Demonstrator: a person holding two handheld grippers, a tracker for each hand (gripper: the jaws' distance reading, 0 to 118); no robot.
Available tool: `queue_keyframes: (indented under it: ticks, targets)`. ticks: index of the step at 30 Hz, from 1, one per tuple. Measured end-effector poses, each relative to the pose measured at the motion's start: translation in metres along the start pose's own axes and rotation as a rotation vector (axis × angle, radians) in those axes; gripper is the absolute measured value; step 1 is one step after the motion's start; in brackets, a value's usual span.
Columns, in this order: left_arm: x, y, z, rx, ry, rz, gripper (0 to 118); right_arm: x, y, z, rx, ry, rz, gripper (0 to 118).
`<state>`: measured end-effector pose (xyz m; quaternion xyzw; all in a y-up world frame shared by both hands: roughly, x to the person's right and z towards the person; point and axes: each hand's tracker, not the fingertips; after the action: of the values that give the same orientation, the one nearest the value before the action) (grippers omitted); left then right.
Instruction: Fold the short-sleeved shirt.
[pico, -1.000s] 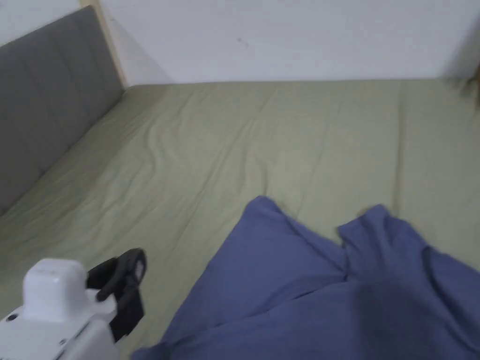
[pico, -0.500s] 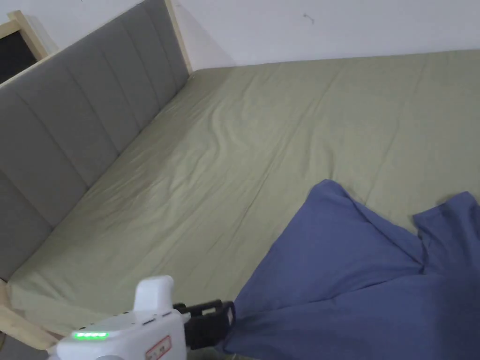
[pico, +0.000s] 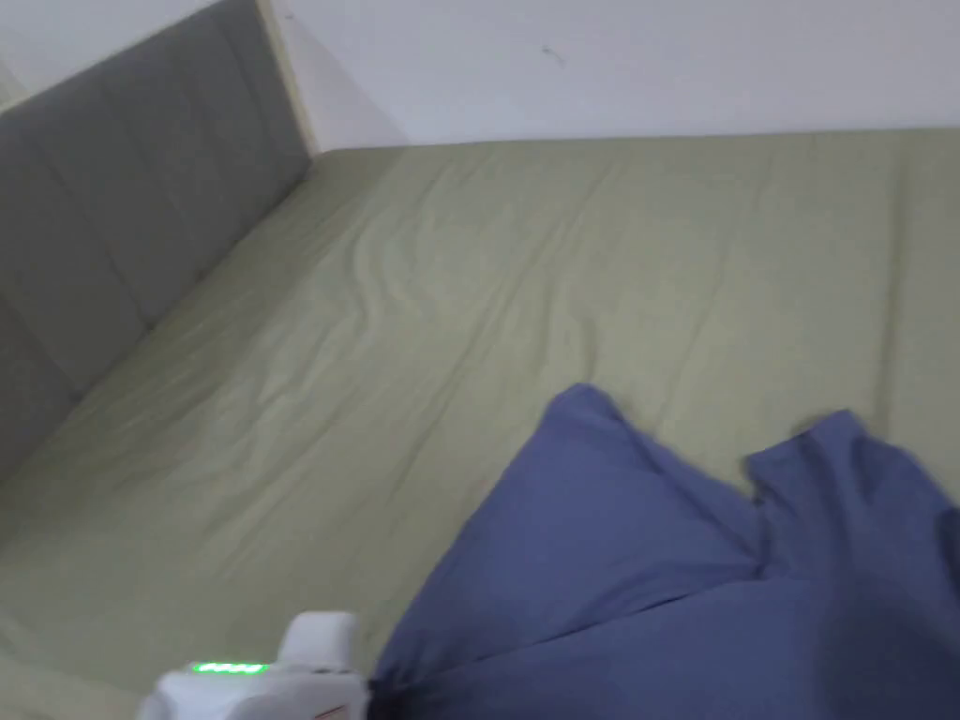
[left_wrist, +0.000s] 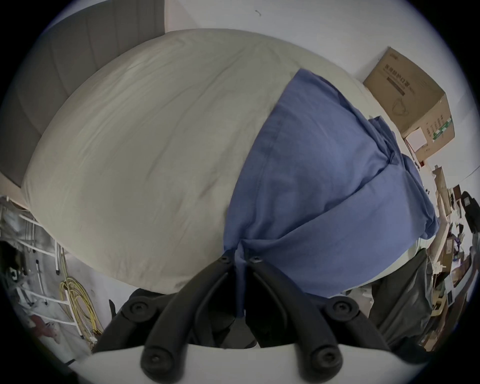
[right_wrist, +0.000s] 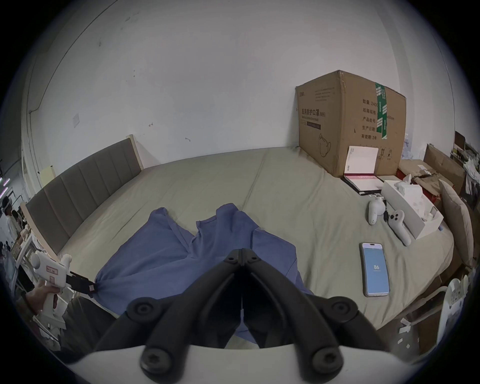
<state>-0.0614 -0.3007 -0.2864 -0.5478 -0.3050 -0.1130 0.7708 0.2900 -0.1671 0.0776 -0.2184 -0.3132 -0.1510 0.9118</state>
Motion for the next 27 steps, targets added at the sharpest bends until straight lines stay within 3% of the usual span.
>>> queue_keyframes:
  ticks: [3, 4, 5, 7, 8, 12, 17, 19, 20, 22, 23, 27]
  targets:
    - [-0.007, 0.001, 0.000, -0.015, -0.019, 0.004, 5, 0.005, 0.021, -0.023, -0.057, 0.028, 0.030, 0]
    - [-0.009, 0.001, -0.001, -0.020, -0.028, 0.016, 5, 0.011, 0.029, -0.037, -0.116, 0.038, 0.047, 10]
    - [-0.010, 0.001, -0.002, -0.022, -0.032, 0.025, 5, 0.015, 0.039, -0.055, -0.160, 0.053, 0.068, 33]
    - [-0.009, 0.003, -0.004, -0.027, -0.030, 0.026, 5, 0.021, 0.057, -0.098, -0.231, 0.078, 0.064, 92]
    - [-0.009, 0.003, -0.004, -0.030, -0.029, 0.023, 5, 0.031, 0.061, -0.124, -0.275, 0.095, 0.049, 94]
    - [-0.011, 0.004, -0.005, -0.036, -0.030, 0.029, 5, 0.045, 0.082, -0.239, -0.497, 0.147, -0.038, 94]
    - [-0.014, 0.004, -0.006, -0.043, -0.049, 0.064, 4, 0.048, 0.066, -0.338, -0.714, -0.030, 0.108, 89]
    - [-0.011, 0.004, -0.006, -0.042, -0.048, 0.065, 4, 0.048, 0.053, -0.350, -0.775, -0.047, 0.153, 86]
    - [-0.011, 0.004, -0.006, -0.042, -0.045, 0.065, 4, 0.044, 0.046, -0.351, -0.804, -0.038, 0.164, 76]
    - [-0.010, 0.004, -0.007, -0.042, -0.043, 0.062, 4, 0.033, 0.046, -0.337, -0.706, -0.054, 0.216, 69]
    - [-0.010, 0.005, -0.007, -0.042, -0.041, 0.063, 4, 0.030, 0.047, -0.331, -0.718, -0.024, 0.201, 60]
    - [-0.006, 0.002, -0.003, -0.030, -0.032, 0.050, 4, 0.024, 0.049, -0.316, -0.706, 0.024, 0.224, 6]
